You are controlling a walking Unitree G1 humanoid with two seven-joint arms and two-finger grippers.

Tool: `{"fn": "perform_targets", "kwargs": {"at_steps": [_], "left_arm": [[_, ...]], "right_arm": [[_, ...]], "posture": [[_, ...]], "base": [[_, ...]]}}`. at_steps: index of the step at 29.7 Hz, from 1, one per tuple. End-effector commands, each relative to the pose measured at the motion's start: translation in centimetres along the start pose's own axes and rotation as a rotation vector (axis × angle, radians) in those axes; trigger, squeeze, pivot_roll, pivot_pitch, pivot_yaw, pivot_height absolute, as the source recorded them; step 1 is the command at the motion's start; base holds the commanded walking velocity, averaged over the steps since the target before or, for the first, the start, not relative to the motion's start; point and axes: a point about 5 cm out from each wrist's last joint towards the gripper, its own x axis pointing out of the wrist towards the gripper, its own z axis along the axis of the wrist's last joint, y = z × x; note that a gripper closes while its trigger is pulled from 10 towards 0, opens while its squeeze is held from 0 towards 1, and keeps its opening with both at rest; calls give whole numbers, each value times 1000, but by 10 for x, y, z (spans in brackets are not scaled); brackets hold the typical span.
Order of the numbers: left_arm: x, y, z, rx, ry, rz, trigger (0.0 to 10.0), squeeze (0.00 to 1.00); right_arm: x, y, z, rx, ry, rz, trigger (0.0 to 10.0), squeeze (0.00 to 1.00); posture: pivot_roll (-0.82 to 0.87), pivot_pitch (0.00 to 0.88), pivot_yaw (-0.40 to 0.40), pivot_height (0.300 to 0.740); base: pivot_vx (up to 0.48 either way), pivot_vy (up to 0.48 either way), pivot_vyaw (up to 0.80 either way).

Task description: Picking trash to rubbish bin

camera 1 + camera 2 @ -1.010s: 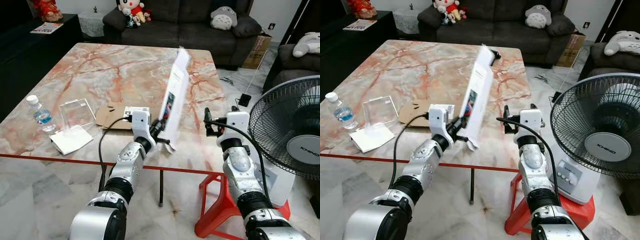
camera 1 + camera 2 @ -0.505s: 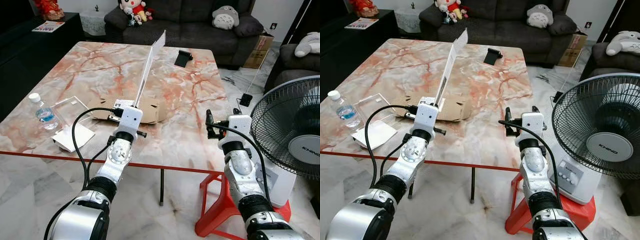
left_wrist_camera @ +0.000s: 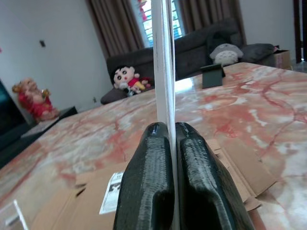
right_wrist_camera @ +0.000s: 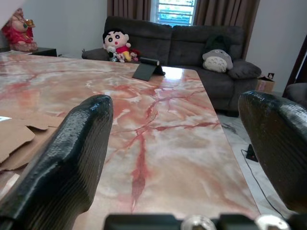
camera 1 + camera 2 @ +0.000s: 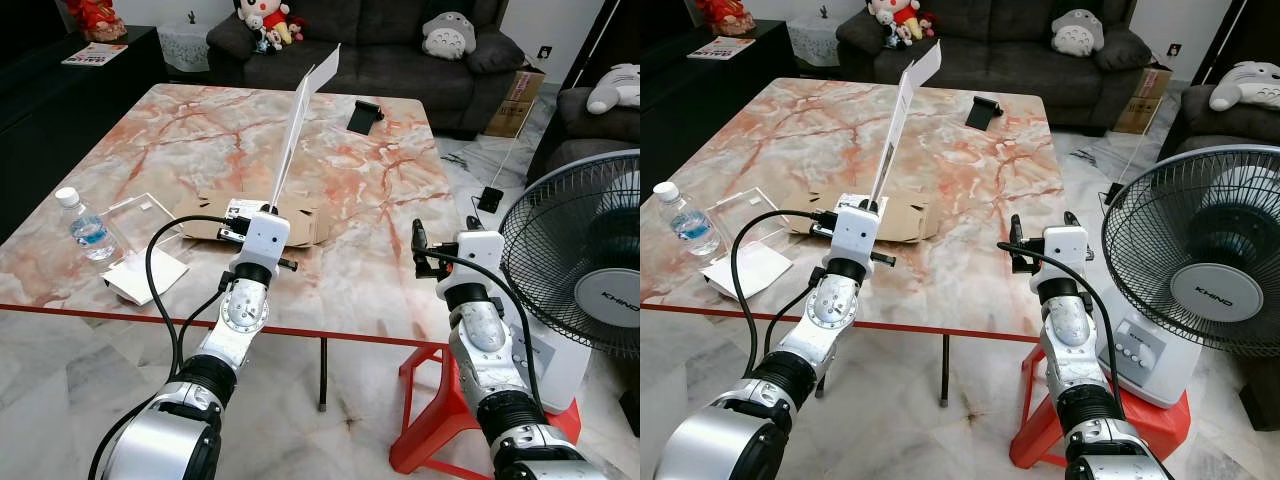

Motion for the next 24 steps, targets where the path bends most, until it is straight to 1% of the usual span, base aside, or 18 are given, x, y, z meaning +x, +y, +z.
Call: {"fn": "perform_targets", "kwargs": {"at_steps": [1,12,17,20,24], "left_arm": [[-1,-4,1,10,-13,-15,10000,0],[-1,-8,3,7,-28,-21,10000,0],[-2,-3,2,4,-36,-9,10000,0],[-2,-1,2,7,-39,-1,10000,0],[-2,-1,2,7,-41,3,10000,0]], "right_arm": [[2,-1,4,14,-26,-7,10000,0],[0,-2,5,18,-38,-1,10000,0],[-1,-1,3,22,-30,2,10000,0],[-2,-1,1,22,-24,3,10000,0],[-1,-1,1,25,-25,6,10000,0]], "posture": [[-121,0,-33,740],[-120,0,-38,740],[-117,5,-44,740],[-115,8,-46,740],[-116,7,-46,740]], "base": [[0,0,0],[0,0,0],[-50,0,0],[-290,0,0],[0,0,0]]}}
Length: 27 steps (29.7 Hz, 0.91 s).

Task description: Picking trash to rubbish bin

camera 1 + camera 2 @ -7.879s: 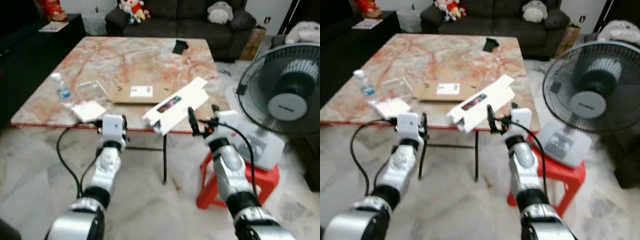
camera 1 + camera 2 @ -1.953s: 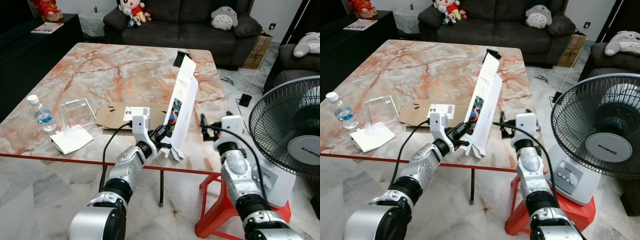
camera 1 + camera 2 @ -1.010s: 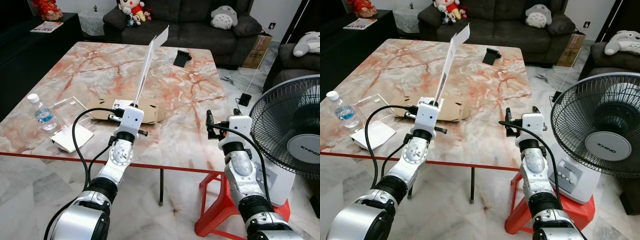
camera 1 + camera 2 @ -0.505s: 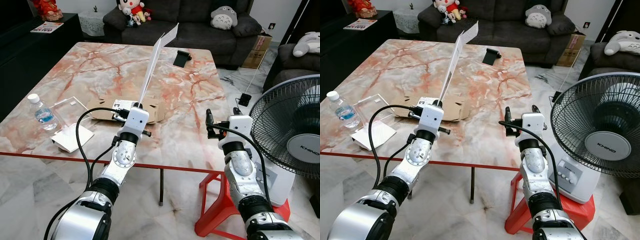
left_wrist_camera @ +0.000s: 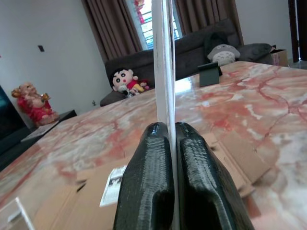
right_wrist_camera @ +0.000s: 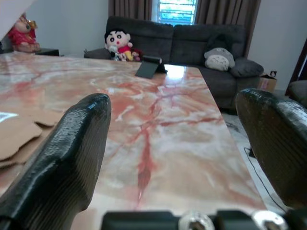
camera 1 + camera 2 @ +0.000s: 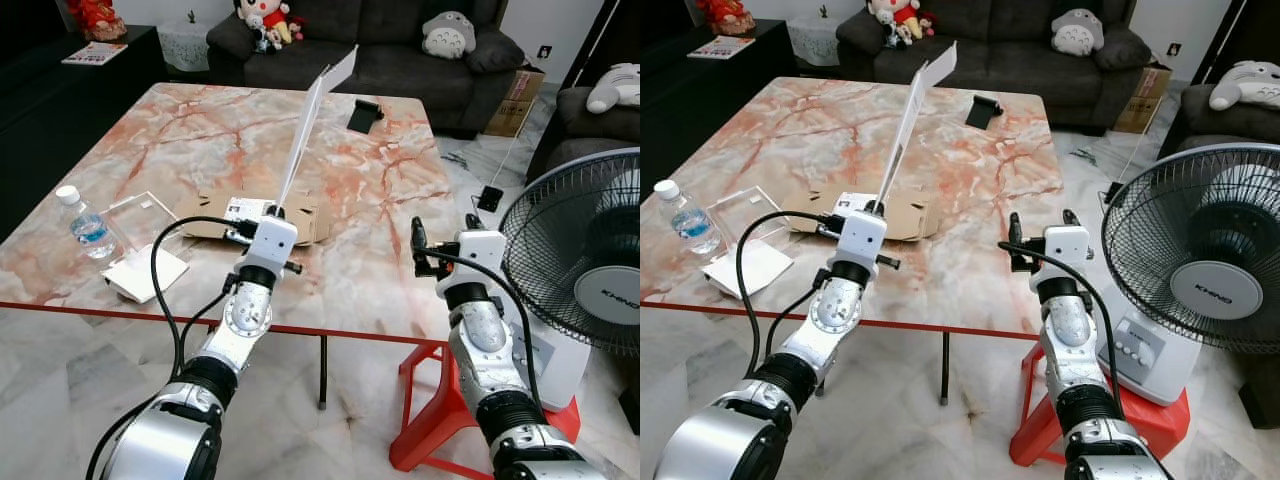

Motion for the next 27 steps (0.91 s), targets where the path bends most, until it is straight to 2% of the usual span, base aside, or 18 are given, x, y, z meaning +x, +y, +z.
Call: {"fn": "perform_targets", "kwargs": {"at_steps": [1,27], "left_arm": [[1,-1,4,-4,-26,-1,10000,0],[1,-1,2,-27,-7,3,10000,0]], "right_arm": [[0,-1,1,9,-10,-5,10000,0],[0,-5,3,2,-16,-16,10000,0]], "posture": [[-116,7,-46,740],[-125,3,-43,740]], "base": [[0,0,0],[-22,0,0]]}}
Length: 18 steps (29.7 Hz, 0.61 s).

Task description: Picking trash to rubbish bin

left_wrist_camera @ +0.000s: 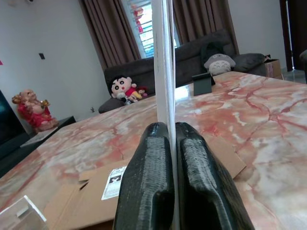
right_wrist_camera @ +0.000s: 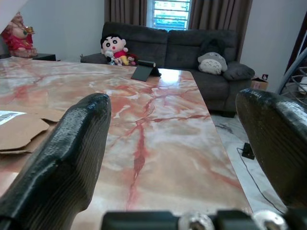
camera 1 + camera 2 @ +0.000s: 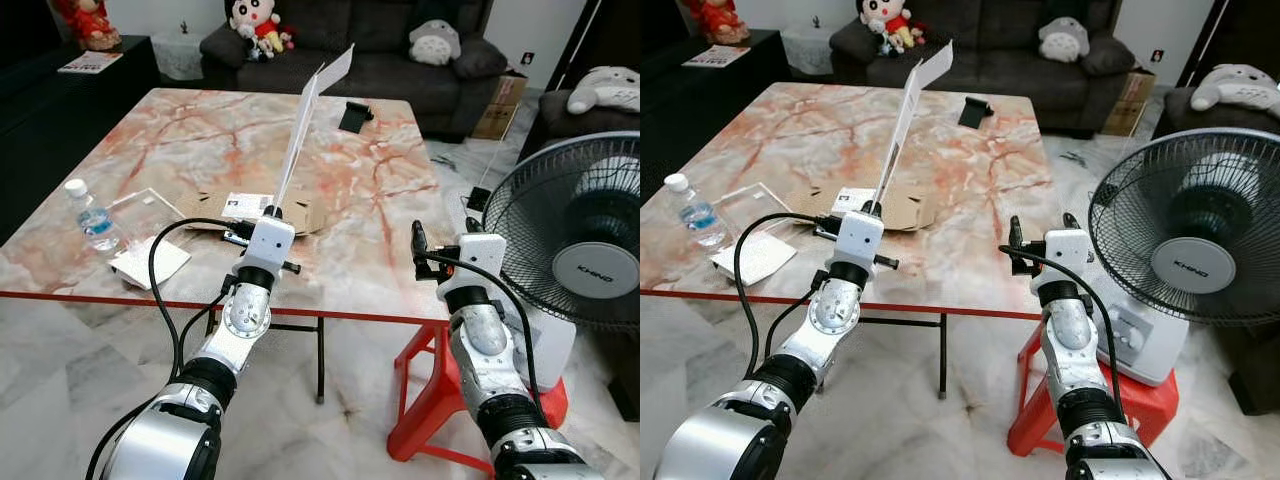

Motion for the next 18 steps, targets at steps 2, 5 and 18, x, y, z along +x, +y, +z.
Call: {"fn": "perform_targets", "kwargs": {"at_steps": [2,5,18], "left_arm": [[2,0,2,-19,-2,0,10000,0],[2,-1,2,-20,-3,0,10000,0],[2,0,2,-34,-3,9,10000,0]], "right_arm": [[2,-4,5,2,-21,-12,10000,0],[2,-5,4,2,-21,-12,10000,0],[3,-5,6,4,-29,-13,10000,0]], "posture": [[-125,4,-45,740],[-125,3,-45,740],[-125,5,-49,740]], "base": [[-247,0,0],[-252,0,0],[-248,0,0]]}}
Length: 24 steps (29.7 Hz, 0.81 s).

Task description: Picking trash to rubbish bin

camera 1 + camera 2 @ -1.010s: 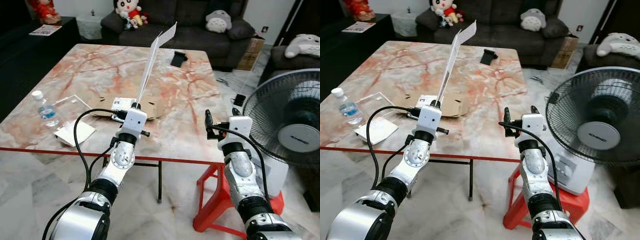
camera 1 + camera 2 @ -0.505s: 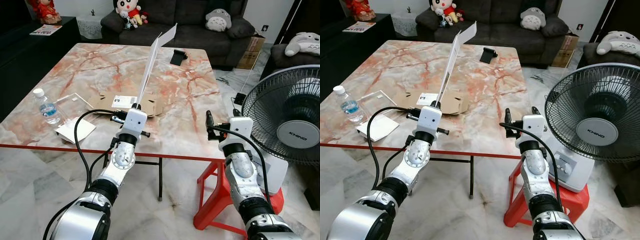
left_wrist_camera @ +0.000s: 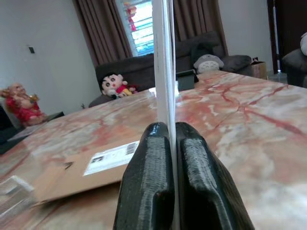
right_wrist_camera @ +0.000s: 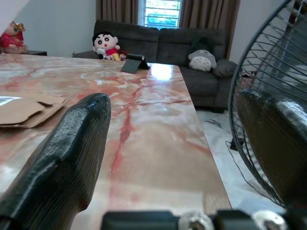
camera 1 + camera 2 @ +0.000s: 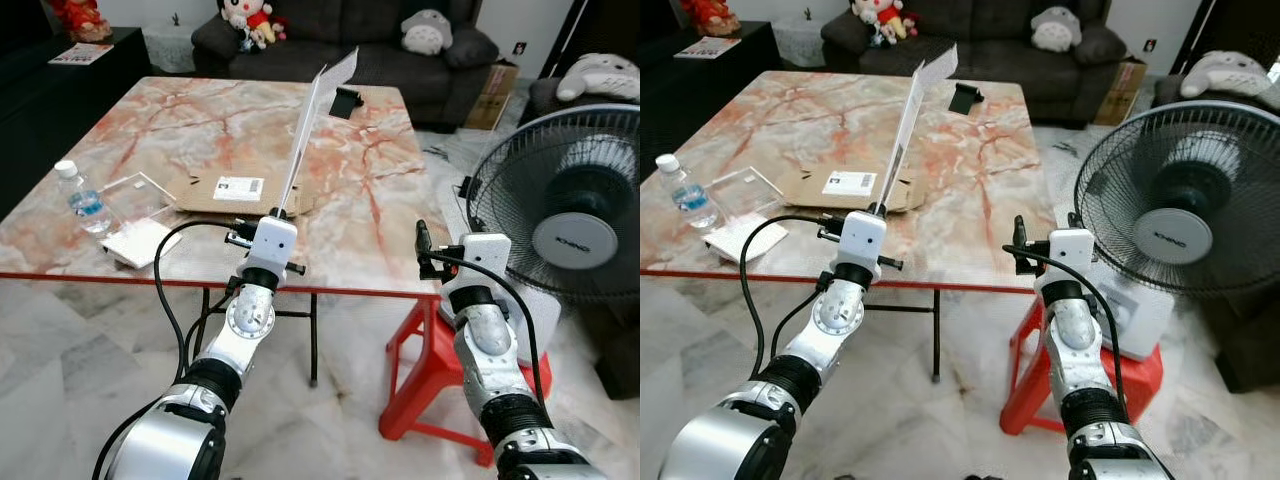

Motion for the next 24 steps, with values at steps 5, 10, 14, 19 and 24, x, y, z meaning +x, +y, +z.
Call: {"fn": "perform_targets", "kwargs": {"at_steps": [5,10,14,19,24], "left_arm": [[1,-1,2,-9,-8,3,10000,0],[1,-2,2,-12,-9,-1,10000,0],[1,-3,3,-12,-9,-7,10000,0],[0,-2,0,-12,3,-4,10000,0],[-5,1,-10,-15,57,9,10000,0]], "right_arm": [[3,-3,5,3,-24,-8,10000,0],[3,-3,6,3,-25,-8,10000,0],[3,-3,6,2,-26,-10,10000,0],[0,-9,3,-6,-12,-24,10000,0],[-8,-19,-7,-18,35,-47,10000,0]], "posture": [[-126,0,-46,740],[-129,0,-42,740],[-130,0,-42,740],[-132,0,-43,740],[-131,3,-47,740]], "base": [[-248,0,0],[-268,0,0],[-249,0,0],[-53,0,0],[-52,0,0]]}}
